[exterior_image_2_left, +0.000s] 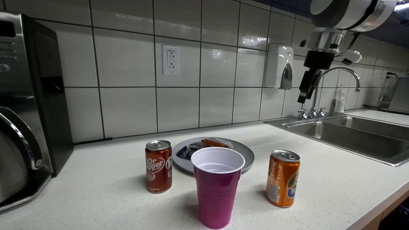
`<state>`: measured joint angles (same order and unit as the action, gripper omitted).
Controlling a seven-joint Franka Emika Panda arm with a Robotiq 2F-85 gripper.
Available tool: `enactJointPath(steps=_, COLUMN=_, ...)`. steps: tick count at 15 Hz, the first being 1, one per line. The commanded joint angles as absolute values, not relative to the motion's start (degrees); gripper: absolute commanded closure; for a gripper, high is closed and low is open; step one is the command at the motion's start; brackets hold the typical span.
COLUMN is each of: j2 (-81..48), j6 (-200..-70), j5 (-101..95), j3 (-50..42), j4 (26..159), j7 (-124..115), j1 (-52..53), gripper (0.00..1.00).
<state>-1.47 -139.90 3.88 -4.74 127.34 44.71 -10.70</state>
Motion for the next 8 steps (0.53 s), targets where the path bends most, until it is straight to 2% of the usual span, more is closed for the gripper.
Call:
enactJointPath(steps=1, j2=-1.5, j6=-139.8, j5=3.8, j3=-5.7, j4=127.3, j7=44.6, j1=-9.7, gripper=0.0)
enactJointPath(steps=8, j2=-1.9, j6=-139.9, j5=3.8, j3=-5.7, j4=127.3, j7=44.6, j1=-9.6, gripper=0.0)
